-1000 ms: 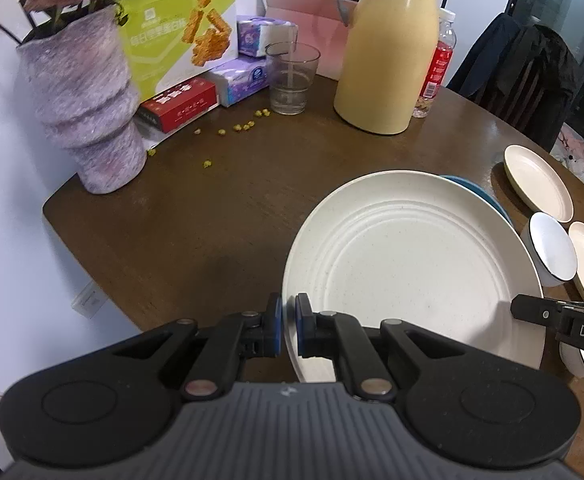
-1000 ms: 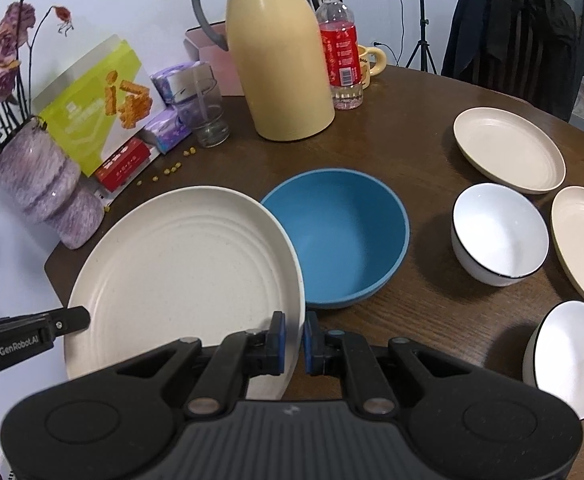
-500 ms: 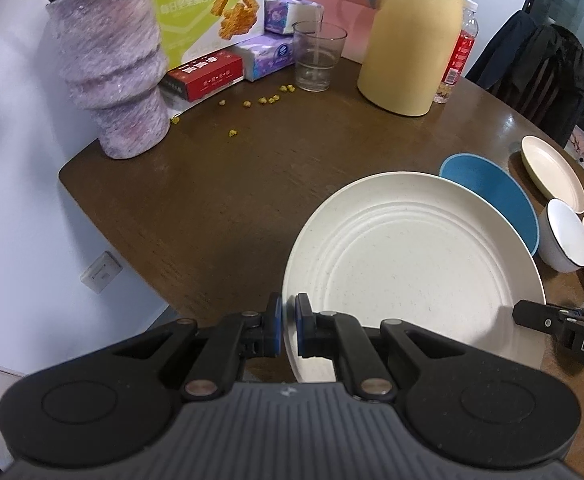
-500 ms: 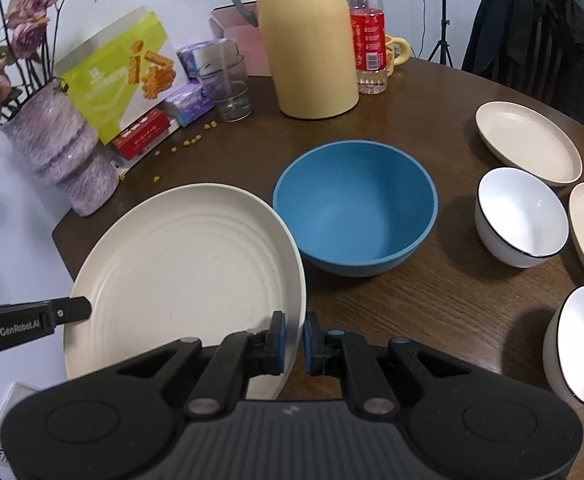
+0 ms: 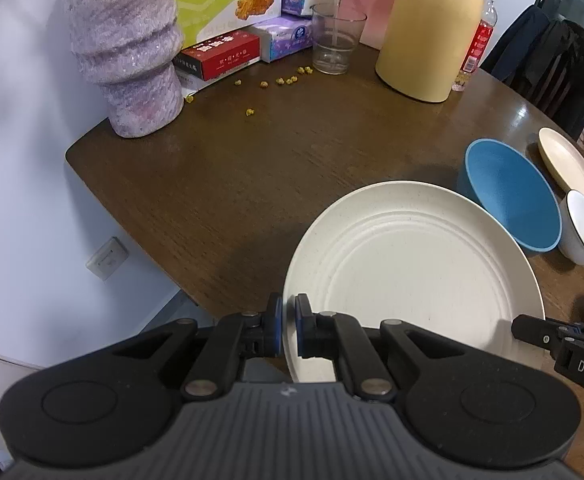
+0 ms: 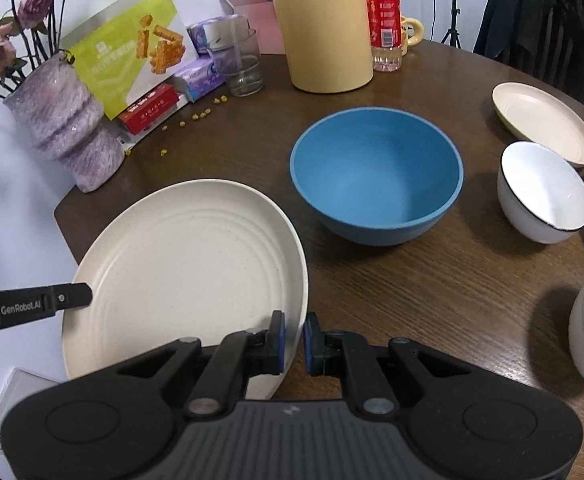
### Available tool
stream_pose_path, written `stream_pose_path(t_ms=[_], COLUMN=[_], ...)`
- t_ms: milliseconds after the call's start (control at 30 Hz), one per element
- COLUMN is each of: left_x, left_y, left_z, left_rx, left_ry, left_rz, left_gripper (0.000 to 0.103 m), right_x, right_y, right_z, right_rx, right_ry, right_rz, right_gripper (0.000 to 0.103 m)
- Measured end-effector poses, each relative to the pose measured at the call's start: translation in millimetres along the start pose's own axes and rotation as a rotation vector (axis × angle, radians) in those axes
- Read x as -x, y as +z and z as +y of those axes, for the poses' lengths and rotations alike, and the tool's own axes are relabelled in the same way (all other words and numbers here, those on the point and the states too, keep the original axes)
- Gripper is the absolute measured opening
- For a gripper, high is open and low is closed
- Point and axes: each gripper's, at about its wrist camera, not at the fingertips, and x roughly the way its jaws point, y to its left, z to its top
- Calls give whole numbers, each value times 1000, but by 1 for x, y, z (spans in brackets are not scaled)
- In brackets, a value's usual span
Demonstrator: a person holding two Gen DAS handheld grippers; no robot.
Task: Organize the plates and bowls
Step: 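Carry both held cream plates toward the vase end of the table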
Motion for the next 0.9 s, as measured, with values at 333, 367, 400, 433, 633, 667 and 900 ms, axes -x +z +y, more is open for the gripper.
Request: stream_pose_path(t_ms=[333, 367, 400, 433, 633, 667, 900], left_x=[-19, -20, -22, -24, -34, -36, -50], left_y=[-1, -1, -1, -1, 0, 1, 4], left_z=[-2, -3, -3, -4, -9, -10, -12], left_rx=[-10, -10, -11, -13, -28, -29, -36], left_ry=[5, 5, 5, 6, 5, 6, 9], left_rz=[27, 30, 33, 34, 38, 41, 62], left_gripper=[7, 7, 7, 7, 7, 7, 7], right_x=[-17, -18, -20, -22, -33, -35, -47], right_y=[-5, -6, -6, -6, -6, -6, -6], right_z=[0, -1, -2, -2, -6, -7, -10], right_rx=[-7, -10, -12, -13, -25, -27, -30], right_ry=[-19, -19, -19, -20, -32, -32, -44], right_rz=[26, 29, 32, 34, 38, 39, 46], right_gripper=[10, 10, 10, 10, 10, 10, 10])
